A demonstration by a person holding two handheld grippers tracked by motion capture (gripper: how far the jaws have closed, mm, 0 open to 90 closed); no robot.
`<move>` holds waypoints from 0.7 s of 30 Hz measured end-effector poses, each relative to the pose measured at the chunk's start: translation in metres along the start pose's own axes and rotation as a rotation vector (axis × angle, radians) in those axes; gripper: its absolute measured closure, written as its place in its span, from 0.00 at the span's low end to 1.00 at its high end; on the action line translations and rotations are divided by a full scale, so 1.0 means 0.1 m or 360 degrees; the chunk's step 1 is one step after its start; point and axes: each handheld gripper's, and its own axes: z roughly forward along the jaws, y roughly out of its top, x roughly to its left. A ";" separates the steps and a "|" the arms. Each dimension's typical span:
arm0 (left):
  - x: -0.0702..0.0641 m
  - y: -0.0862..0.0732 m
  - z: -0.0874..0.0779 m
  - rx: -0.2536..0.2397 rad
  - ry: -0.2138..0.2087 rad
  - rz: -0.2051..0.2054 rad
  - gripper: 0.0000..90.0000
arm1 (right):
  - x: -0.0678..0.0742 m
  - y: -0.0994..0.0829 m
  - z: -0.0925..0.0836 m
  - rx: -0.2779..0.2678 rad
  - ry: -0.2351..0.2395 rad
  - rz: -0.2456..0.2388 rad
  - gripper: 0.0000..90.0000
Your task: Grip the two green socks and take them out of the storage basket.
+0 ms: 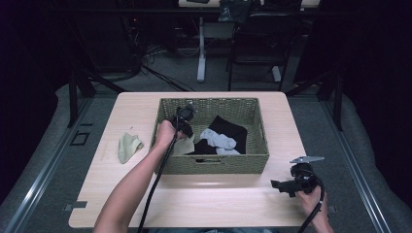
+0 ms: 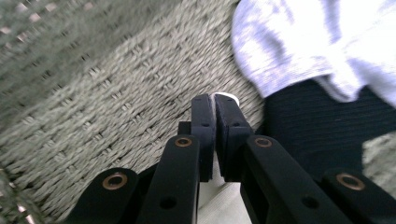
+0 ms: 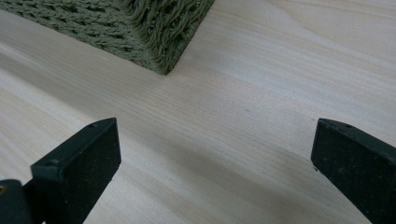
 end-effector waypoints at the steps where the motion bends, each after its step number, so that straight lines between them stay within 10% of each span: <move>1: 0.00 0.00 -0.04 -0.0021 0.0003 0.0009 0.97 | 0.00 0.00 0.00 0.0003 0.0010 -0.0001 0.01; 21: -0.12 -0.02 -0.97 -0.0369 0.0060 0.0149 0.97 | 0.00 0.00 0.01 0.0007 -0.0009 0.0007 0.01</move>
